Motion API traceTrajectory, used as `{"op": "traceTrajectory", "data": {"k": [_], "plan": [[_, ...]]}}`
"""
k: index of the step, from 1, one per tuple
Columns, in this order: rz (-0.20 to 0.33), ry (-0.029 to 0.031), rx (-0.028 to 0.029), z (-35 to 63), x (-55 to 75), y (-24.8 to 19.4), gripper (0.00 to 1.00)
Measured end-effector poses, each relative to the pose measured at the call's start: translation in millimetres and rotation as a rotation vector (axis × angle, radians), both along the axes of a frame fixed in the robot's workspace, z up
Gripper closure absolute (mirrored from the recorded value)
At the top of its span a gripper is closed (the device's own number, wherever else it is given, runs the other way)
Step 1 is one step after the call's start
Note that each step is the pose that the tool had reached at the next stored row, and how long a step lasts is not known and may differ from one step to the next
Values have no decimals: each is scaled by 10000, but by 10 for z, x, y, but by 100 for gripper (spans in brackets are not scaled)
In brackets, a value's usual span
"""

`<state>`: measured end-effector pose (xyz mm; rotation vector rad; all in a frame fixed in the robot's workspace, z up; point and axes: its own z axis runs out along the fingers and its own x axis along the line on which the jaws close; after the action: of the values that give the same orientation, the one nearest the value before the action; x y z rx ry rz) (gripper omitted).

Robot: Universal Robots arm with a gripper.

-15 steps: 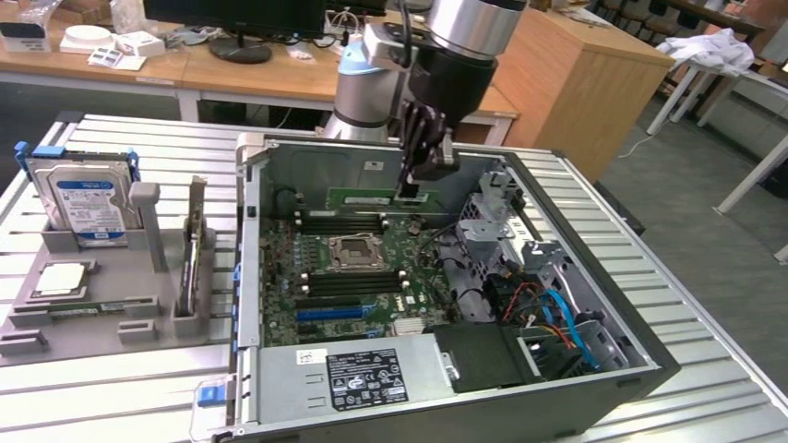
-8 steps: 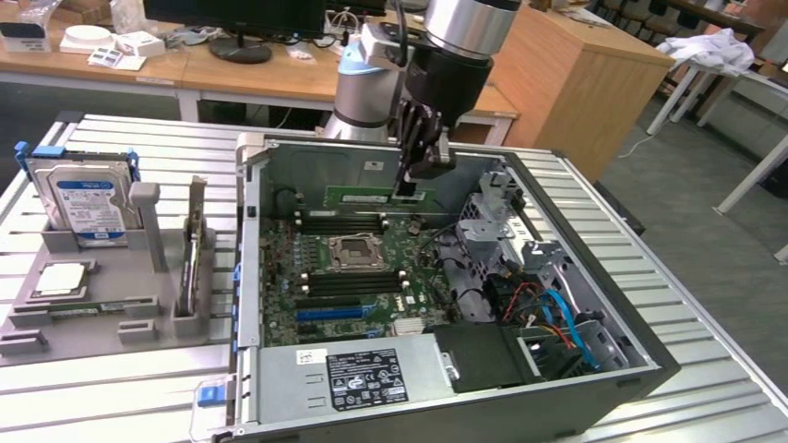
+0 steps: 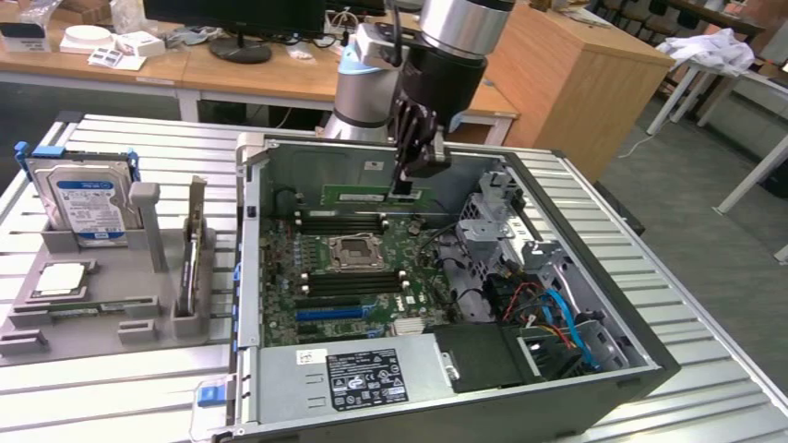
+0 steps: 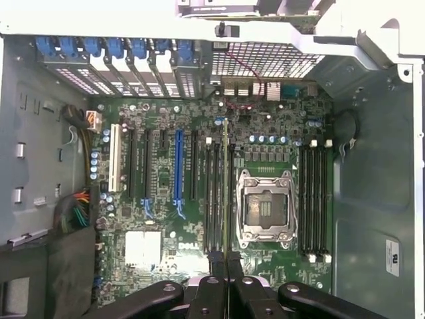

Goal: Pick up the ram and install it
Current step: 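Pick up the ram and move it above insertion slot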

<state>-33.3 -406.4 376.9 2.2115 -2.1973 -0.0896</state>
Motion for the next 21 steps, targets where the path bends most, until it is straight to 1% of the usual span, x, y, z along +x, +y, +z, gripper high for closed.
{"op": "traceTrajectory", "data": {"k": [3, 9, 21], "plan": [[1, 0, 1, -8, -10, 23, 88], [1, 0, 0, -10, -11, 24, 88], [1, 0, 1, -157, -11, 24, 88]]}}
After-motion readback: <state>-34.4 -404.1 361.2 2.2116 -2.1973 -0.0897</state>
